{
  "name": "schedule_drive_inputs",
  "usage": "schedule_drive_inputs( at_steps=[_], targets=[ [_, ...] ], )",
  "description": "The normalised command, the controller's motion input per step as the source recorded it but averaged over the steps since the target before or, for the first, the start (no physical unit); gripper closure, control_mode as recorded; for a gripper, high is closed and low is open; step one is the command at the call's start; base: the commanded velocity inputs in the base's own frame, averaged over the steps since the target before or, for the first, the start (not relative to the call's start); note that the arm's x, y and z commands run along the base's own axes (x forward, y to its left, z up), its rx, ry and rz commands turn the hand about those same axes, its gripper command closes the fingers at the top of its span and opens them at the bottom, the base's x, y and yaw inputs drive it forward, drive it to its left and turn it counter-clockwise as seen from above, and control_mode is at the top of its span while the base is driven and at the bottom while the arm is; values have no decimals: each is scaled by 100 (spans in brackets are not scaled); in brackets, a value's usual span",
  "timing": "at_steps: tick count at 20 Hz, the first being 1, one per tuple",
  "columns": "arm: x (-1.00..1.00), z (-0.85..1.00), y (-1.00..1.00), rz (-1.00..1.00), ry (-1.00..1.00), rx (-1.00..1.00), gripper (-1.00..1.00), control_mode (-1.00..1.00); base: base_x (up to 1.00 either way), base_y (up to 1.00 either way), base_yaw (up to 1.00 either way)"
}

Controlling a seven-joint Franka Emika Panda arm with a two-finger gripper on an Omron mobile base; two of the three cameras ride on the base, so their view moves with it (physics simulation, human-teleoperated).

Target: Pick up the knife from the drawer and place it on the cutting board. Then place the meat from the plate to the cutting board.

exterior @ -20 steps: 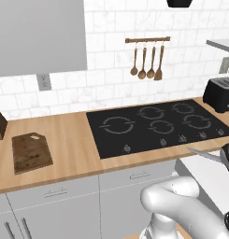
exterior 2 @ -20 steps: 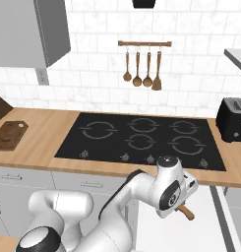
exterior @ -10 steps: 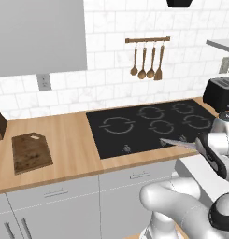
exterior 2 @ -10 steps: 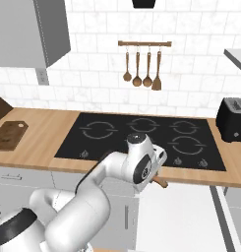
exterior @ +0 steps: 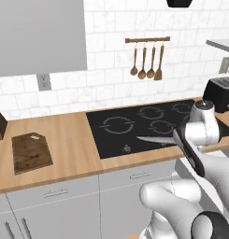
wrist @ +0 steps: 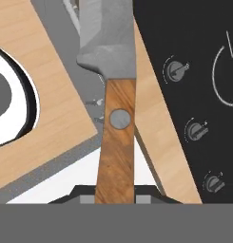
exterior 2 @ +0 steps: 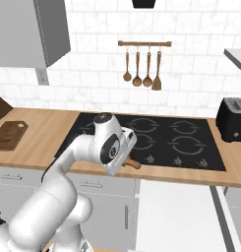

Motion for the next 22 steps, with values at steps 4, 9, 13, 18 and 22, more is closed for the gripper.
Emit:
schedule_drive_inputs(
  at_steps=[4,9,13,18,22],
  targets=[
    [30,1,100,25,0,0,100,-100,0,0,0],
    [32,2,100,22,0,0,100,-100,0,0,0],
    [17,2,65,2,1,-3,100,-100,0,0,0],
    [0,0,45,1,0,-2,100,-100,0,0,0],
    [24,7,100,15,4,-5,100,-100,0,0,0]
  ],
)
